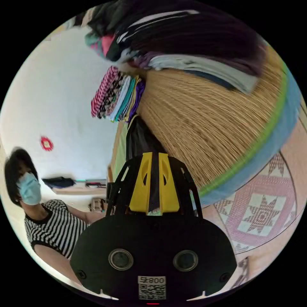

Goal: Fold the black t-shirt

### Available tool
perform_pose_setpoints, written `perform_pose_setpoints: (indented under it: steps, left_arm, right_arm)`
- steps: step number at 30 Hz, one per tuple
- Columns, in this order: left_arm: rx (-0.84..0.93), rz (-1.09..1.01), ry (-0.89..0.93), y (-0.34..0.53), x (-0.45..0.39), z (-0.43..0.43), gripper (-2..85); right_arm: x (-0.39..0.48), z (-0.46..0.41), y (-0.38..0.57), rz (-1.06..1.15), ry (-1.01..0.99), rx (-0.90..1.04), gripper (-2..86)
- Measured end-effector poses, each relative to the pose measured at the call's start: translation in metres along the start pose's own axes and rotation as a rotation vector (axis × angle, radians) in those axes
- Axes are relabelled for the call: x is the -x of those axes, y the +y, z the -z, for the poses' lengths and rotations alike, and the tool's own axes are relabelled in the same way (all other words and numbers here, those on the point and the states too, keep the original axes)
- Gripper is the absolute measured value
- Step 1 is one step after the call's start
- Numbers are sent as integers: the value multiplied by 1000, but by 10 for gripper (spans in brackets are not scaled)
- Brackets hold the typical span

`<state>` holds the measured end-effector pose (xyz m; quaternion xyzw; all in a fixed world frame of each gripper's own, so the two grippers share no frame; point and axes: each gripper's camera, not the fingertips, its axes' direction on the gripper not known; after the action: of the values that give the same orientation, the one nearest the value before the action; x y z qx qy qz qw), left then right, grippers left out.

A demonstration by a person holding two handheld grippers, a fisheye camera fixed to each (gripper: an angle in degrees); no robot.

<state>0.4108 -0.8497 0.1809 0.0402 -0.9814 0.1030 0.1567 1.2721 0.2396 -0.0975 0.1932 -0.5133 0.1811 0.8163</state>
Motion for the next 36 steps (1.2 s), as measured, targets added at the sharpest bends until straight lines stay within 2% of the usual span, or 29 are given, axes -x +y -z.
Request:
perform_pose_setpoints:
  steps: [5, 8, 10, 14, 22, 31, 36]
  left_arm:
    - [-273, 29, -196, -43, 56, 93, 90]
    - [-375, 19, -307, -83, 84, 123, 93]
    - [-388, 32, -353, -105, 102, 127, 87]
    - [-366, 48, -328, -147, 145, 115, 45]
    - [-375, -22, -254, -215, 179, 104, 24]
    - [-335, -114, -300, -302, 190, 88, 25]
    - [-328, -124, -320, -315, 201, 85, 33]
  right_arm:
    - [82, -77, -60, 213, 205, 146, 93]
    - [105, -113, -81, 249, 217, 195, 105]
    - [116, -132, -88, 262, 269, 216, 106]
    - [130, -156, -91, 267, 361, 245, 87]
    - [147, -143, -93, 283, 419, 250, 43]
    - [160, -112, -128, 245, 469, 192, 34]
    - [149, -113, -120, 208, 477, 198, 37]
